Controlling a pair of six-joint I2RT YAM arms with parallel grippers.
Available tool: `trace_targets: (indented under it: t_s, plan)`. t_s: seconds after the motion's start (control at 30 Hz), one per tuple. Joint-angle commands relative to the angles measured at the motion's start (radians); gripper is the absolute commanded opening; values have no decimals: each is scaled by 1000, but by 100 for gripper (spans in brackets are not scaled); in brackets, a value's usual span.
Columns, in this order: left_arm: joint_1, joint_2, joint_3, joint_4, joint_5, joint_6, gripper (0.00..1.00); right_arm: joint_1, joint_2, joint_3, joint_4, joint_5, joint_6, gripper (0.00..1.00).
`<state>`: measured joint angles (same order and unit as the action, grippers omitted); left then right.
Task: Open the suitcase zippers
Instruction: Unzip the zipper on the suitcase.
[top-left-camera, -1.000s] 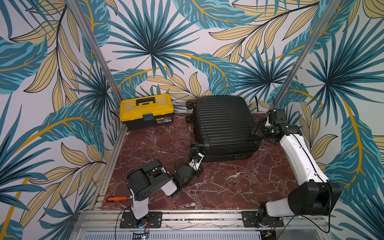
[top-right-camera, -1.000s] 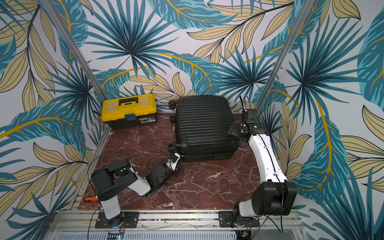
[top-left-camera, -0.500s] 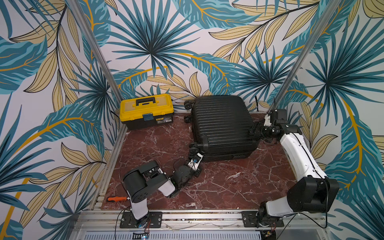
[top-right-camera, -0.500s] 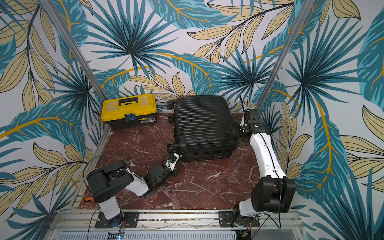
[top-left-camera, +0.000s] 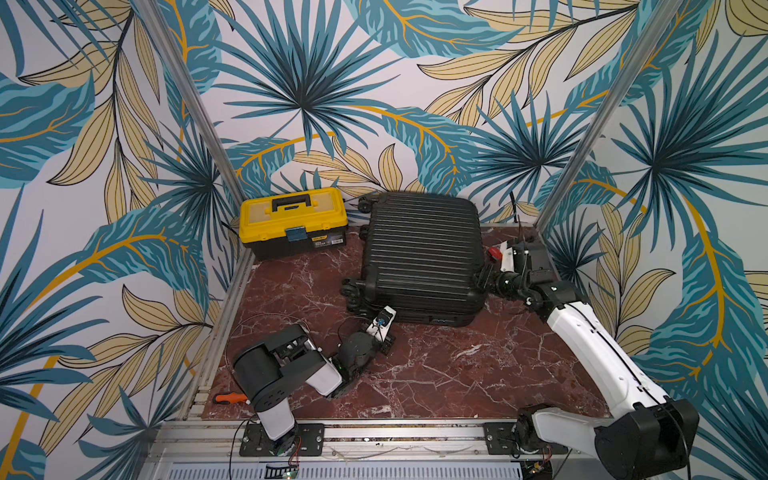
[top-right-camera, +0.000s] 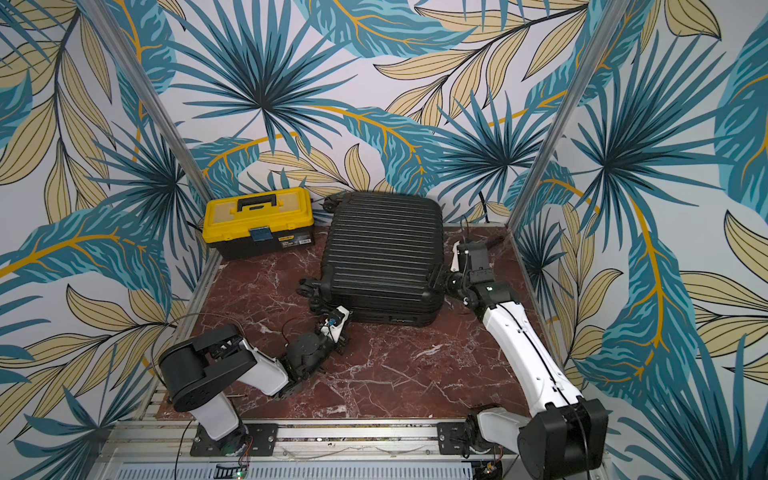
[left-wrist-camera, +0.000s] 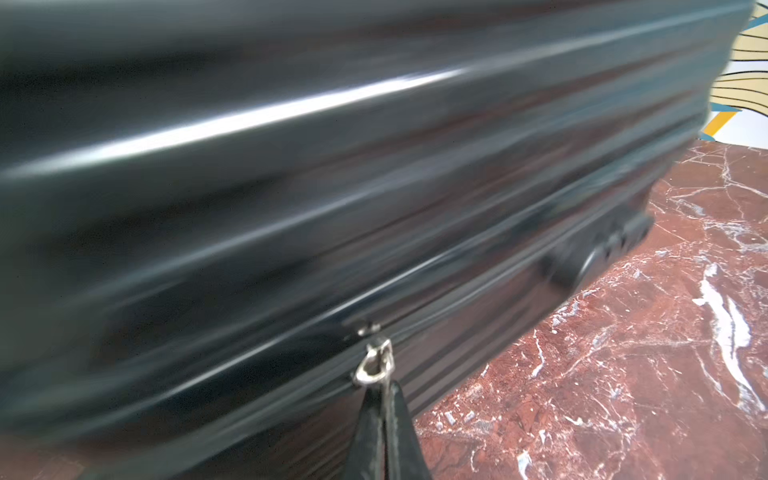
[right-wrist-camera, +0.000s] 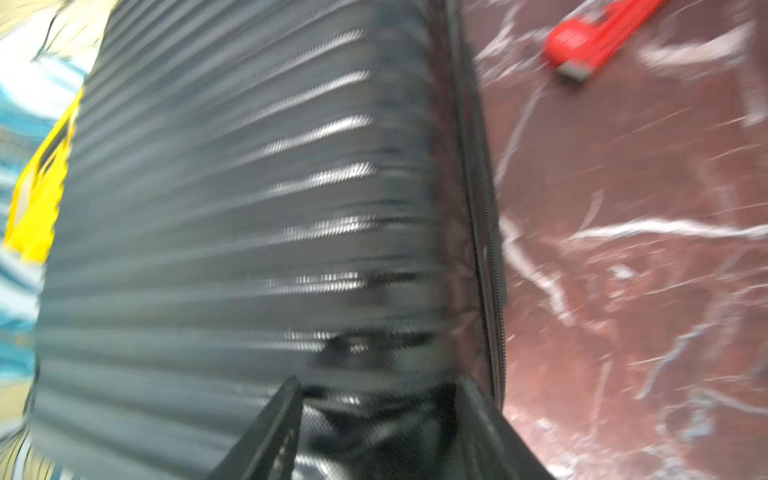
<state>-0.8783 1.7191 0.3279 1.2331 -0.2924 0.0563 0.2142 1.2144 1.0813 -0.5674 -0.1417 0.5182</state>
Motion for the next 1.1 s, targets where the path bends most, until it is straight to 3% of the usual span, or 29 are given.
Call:
trace_targets:
  t_s: [0.0, 0.1, 0.2, 0.3, 0.53, 0.9, 1.07]
  plan:
    - [-18, -40, 27, 77, 94, 3, 0, 121, 26, -85, -189, -169, 69, 58]
    - [-25, -69, 15, 77, 101, 6, 0, 158, -14, -80, -234, -128, 63, 60]
    - [-27, -99, -10, 77, 110, 0, 0, 157, -73, -26, -329, 19, 11, 74]
    - [-27, -110, -27, 77, 132, -8, 0, 155, -93, 44, -372, 125, -36, 79]
    - [-64, -118, -62, 77, 151, -8, 0, 147, 56, 353, -447, 353, -128, 83]
    - [-102, -191, -145, 75, 139, -25, 0, 86, 569, 903, -346, 366, -315, 86]
    - [-103, -286, -225, 57, 97, -50, 0, 13, 761, 1095, -298, 245, -284, 86]
